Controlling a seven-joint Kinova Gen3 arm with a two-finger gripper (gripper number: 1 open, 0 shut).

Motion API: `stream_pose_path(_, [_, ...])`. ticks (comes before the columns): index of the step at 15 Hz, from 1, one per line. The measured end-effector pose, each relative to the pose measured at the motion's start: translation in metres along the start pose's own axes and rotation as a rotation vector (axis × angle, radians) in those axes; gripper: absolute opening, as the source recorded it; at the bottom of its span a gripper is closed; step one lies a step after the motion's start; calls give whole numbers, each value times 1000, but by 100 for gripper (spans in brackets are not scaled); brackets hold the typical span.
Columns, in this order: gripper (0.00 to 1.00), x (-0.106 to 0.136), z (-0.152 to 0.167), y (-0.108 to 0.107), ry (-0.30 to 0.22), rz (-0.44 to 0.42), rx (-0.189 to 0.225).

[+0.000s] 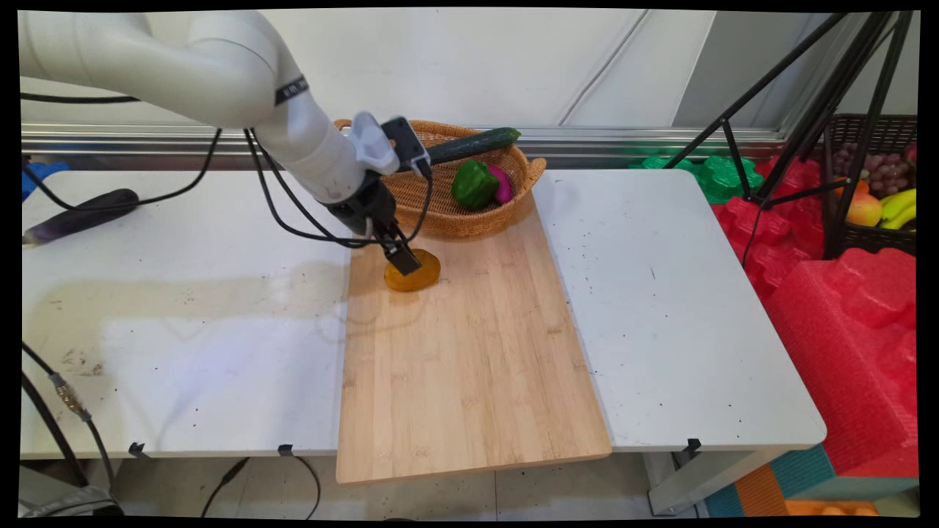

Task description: Pick up the potato from the cutting board

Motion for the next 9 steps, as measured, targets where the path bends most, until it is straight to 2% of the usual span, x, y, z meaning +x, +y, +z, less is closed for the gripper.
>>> stream_pose_path(9, [100,1,36,6,-44,2,-47])
